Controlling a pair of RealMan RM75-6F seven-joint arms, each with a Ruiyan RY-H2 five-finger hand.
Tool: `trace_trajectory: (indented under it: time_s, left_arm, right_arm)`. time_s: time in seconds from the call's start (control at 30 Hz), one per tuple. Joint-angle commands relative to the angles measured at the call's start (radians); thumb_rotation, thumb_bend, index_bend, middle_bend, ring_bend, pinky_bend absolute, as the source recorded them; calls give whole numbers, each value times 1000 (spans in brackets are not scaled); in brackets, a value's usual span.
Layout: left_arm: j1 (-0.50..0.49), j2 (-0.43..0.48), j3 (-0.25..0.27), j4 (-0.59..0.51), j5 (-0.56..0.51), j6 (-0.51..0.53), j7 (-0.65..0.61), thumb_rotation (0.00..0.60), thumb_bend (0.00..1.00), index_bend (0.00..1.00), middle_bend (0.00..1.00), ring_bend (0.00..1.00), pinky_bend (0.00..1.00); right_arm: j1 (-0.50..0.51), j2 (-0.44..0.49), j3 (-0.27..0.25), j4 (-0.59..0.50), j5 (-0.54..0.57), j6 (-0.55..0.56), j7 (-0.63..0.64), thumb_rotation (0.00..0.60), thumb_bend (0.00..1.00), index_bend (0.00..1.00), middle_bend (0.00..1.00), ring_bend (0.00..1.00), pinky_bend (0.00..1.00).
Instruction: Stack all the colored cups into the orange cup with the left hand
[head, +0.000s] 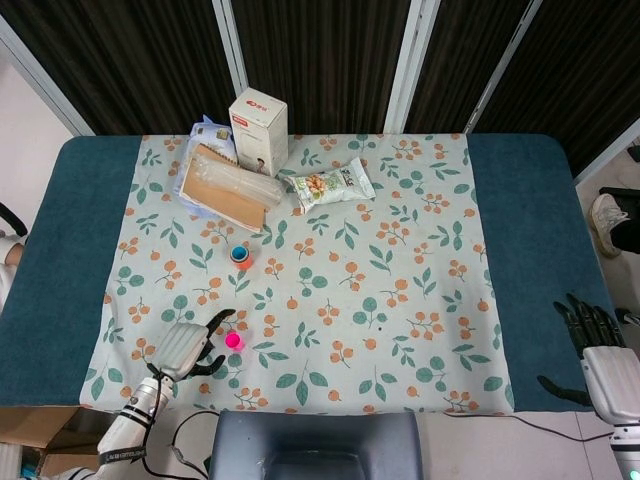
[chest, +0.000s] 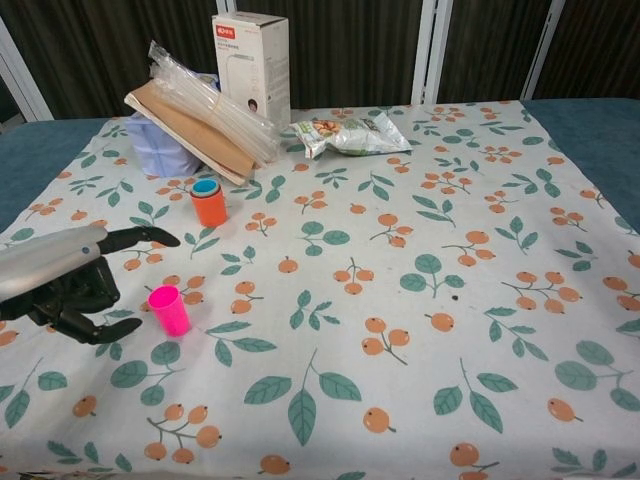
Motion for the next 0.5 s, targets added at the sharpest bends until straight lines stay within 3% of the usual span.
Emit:
trace_trajectory:
  time_s: [0.03, 0.5]
  left_arm:
    - [5, -31, -3, 23, 3, -7, -7, 600, 340, 177, 1000, 1000, 1000]
    - [9, -93, -26, 88, -1, -4, 20, 600, 341, 320, 1000, 1000, 1000]
  right_arm:
    - [0, 0, 0, 1, 0, -1, 0, 600, 196, 0, 0, 0, 0]
    - [-2, 3, -2, 3, -5, 5, 8, 600, 196, 0, 0, 0, 0]
